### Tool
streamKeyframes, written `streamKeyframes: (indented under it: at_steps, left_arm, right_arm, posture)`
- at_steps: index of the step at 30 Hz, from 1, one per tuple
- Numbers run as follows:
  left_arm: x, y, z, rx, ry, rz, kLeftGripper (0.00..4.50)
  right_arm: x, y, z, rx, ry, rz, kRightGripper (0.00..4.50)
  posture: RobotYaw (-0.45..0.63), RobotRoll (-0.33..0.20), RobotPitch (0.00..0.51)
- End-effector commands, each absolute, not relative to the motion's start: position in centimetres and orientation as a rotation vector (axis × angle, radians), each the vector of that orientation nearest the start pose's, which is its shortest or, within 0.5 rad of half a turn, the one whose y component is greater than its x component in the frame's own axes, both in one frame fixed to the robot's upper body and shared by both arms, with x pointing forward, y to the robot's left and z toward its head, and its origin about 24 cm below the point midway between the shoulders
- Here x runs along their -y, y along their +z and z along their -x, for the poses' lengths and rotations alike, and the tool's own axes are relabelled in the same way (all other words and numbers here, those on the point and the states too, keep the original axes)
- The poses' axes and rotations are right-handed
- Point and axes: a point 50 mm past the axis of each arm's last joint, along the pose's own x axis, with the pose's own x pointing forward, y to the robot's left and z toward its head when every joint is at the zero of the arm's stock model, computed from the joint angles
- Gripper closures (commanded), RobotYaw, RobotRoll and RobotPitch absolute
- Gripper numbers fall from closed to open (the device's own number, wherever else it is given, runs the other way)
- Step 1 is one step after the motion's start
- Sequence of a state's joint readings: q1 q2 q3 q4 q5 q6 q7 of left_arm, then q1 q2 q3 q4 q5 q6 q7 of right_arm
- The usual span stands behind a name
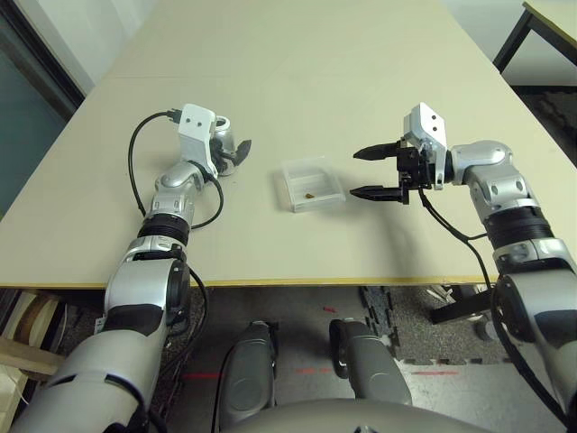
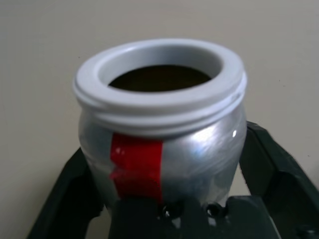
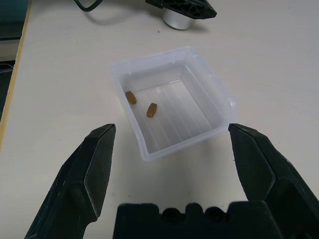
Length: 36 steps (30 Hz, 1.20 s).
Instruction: Pour the medicine from the bottle into the box.
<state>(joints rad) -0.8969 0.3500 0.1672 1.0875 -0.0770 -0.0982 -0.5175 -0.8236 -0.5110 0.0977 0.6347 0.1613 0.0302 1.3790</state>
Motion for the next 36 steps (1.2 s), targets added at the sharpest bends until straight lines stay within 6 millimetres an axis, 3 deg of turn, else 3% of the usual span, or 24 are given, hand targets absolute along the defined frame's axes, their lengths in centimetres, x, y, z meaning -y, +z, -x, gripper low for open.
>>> streamKeyframes:
  at_steps: [1,26,32,36]
  left_arm:
    - [-21.3,10.5,-38.8,-0.102,-0.338,-0.078,0.03]
    - [-22.7,10.3,-35.5,-0.059,-0.335,-0.059,0.03]
    - [-23.2,10.6,-34.1,-0.048,-0.306,-0.053,0.03]
    - [-23.8,10.7,-32.1,-0.062,-0.308,-0.049,0.03]
  right_arm:
    - [17.5,16.0,-35.2,-0.111,1.32,0.424,0.0]
    - [17.3,15.4,-35.4,-0.114,1.325,0.415,0.0]
    - [17.1,15.2,-35.6,-0.113,1.33,0.414,0.0]
    - [17.0,15.2,-35.7,-0.111,1.33,0.414,0.0]
  posture:
    - [-0.05,0.0,0.136]
    - [-0.01,0.0,0.143]
    - [0.0,0.0,0.143]
    - [0.0,0.0,0.142]
